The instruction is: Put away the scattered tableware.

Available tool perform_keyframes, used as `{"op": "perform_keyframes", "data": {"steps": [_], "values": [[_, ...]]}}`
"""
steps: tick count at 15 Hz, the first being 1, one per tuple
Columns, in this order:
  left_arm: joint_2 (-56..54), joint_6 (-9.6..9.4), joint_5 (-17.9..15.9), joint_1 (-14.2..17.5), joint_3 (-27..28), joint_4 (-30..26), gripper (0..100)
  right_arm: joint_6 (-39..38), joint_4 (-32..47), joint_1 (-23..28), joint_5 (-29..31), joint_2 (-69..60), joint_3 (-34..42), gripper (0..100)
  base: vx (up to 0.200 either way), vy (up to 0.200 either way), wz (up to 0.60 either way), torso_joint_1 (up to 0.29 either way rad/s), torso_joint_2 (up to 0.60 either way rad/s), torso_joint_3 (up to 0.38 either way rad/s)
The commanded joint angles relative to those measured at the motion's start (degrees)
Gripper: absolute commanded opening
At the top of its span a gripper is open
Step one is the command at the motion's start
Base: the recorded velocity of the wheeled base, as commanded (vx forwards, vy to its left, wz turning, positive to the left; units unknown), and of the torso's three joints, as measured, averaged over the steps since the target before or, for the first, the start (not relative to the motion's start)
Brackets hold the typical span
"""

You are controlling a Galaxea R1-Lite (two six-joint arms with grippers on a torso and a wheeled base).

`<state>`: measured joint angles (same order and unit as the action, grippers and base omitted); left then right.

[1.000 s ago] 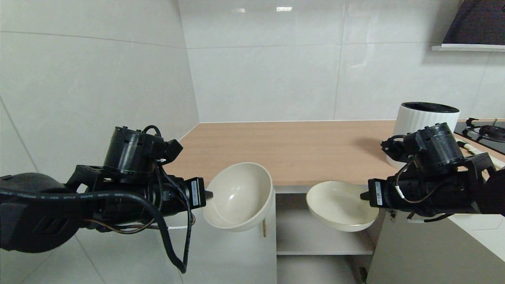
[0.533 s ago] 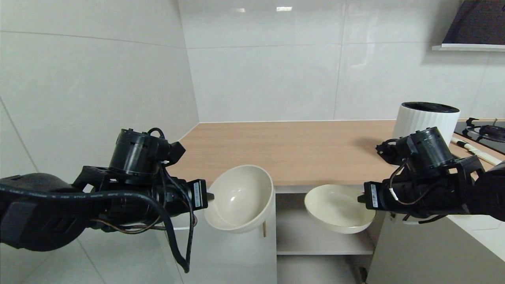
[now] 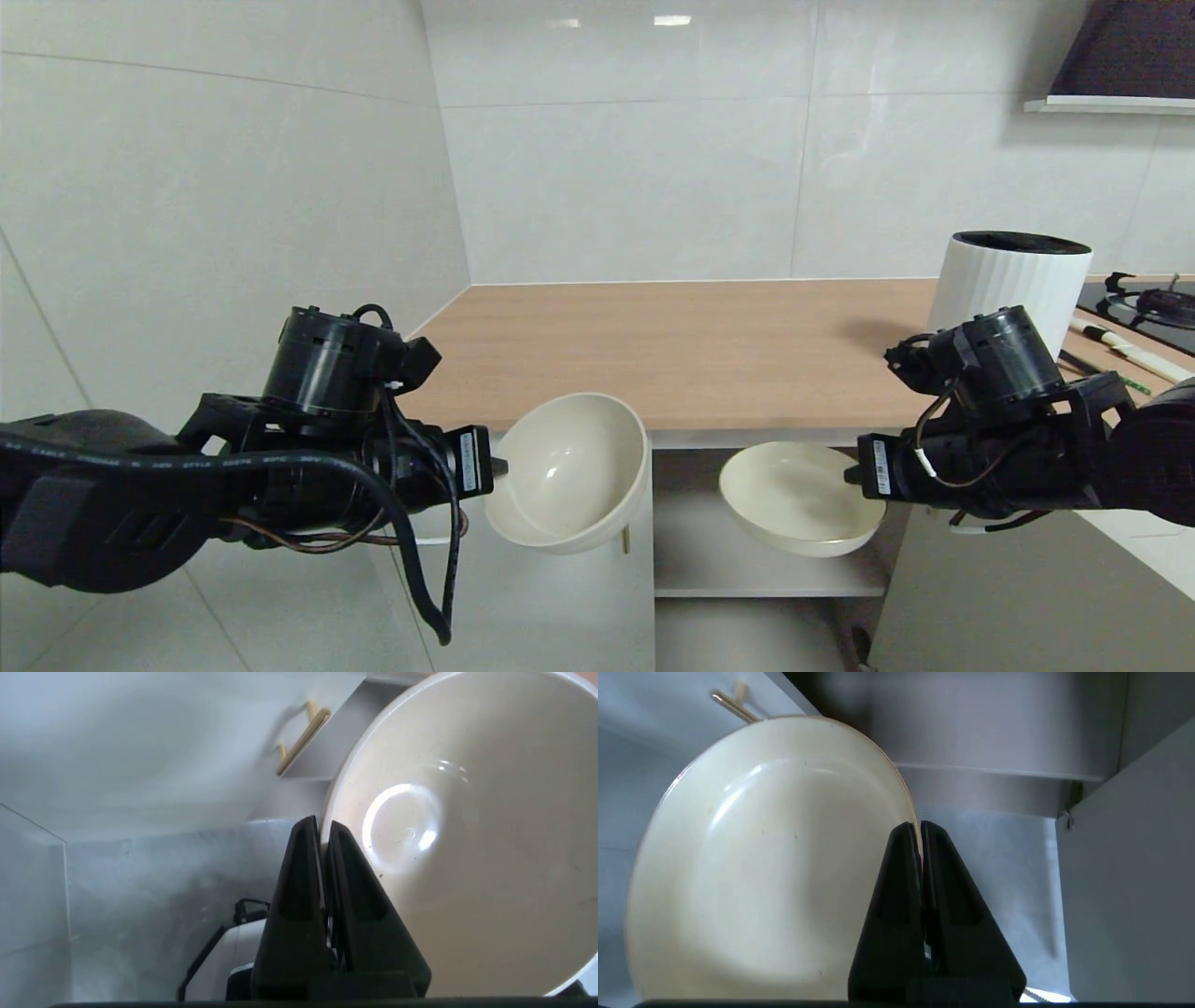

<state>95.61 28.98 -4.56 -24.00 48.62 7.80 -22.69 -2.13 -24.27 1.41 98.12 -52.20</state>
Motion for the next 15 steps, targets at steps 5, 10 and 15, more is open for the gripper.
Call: {"op": "perform_keyframes", "data": {"steps": [5,10,15], "values": [[0.5,0.03,0.0,0.0,0.0,0.0,0,0.0,0.0,0.0,0.0,0.3,0.0,0,0.0,0.0,0.0,-0.178,0.45,0.267],[0.5,0.03,0.0,0.0,0.0,0.0,0,0.0,-0.1,0.0,0.0,0.5,0.0,0,0.0,0.0,0.0,-0.169,0.45,0.29],[0.5,0.03,0.0,0.0,0.0,0.0,0,0.0,-0.1,0.0,0.0,0.9,0.0,0,0.0,0.0,0.0,-0.098,0.4,0.276]]}}
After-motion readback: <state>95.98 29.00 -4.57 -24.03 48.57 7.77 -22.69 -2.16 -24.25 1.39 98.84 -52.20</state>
